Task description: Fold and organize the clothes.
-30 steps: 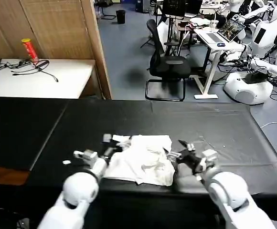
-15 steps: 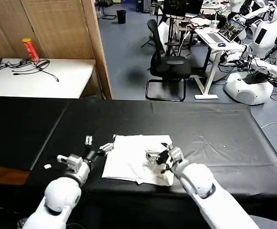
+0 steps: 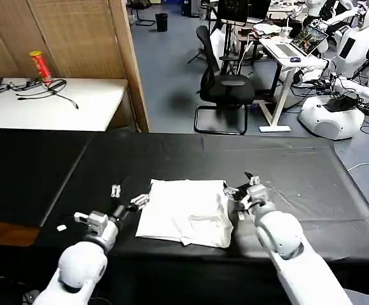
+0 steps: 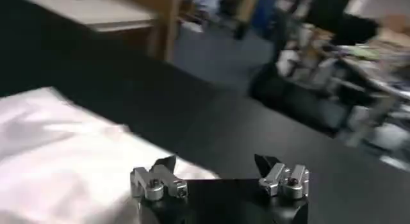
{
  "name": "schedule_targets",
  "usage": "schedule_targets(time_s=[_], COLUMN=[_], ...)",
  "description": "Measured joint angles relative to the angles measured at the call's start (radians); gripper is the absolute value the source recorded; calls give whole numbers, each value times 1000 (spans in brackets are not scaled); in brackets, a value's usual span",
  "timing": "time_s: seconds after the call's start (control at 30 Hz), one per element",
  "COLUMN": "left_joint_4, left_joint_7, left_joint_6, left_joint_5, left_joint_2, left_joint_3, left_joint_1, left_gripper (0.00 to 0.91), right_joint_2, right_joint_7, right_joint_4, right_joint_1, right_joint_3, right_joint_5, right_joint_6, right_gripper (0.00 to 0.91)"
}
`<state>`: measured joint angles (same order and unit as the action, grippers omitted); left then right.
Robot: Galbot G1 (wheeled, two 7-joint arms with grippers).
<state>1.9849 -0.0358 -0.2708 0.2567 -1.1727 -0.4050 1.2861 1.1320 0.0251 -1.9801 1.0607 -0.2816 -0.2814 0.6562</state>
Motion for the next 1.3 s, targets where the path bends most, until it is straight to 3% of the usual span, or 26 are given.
schedule_targets(time_s=[0.2,0.33,0.63,0.87,0.93,1.0,1.03,1.07,1.13,1.2,1.23,1.3], left_joint_4=[-7,-10,-17,-18,-18,-18,-18,-18,-18,-18,-18,-19], left_joint_7=[0,0,0,0,0,0,0,0,0,0,-1,-1], left_joint_6=[10,12,14,24,26,28,28,28,28,31,32,36], left_joint_5=[0,0,-17,-27,-28,-29,-30,-31,-35,-38,-40,-43], left_joint_2=[4,6,0,-2,-3,-3,-5,-7,-11,-12,-12,-12], left_joint_3=[-17,-22,-20,-28,-30,-32,-32,-32,-33,-35,-37,-40], left_joint_1=[10,13,16,36,41,43,44,45,49,55,57,62], left_gripper=[878,878,878,878,878,878,878,878,878,878,878,878], right_joint_2=[-62,-112,-156,-150,-150,-147,-144,-141,-139,-139,-140,-143], right_joint_7=[-115,-178,-244,-243,-239,-238,-236,-234,-232,-232,-232,-232], right_joint_4=[-108,-148,-127,-81,-64,-49,-41,-34,-21,-17,-17,-18], right_joint_1=[99,142,112,31,5,-19,-32,-42,-55,-57,-58,-53], right_joint_3=[18,67,178,252,271,289,298,303,309,310,310,307], right_joint_5=[-49,-10,71,89,89,89,88,87,87,86,86,85], right_joint_6=[-42,-73,-74,-74,-69,-66,-62,-57,-53,-53,-52,-49], right_gripper=[878,878,878,848,731,692,546,517,322,205,88,59])
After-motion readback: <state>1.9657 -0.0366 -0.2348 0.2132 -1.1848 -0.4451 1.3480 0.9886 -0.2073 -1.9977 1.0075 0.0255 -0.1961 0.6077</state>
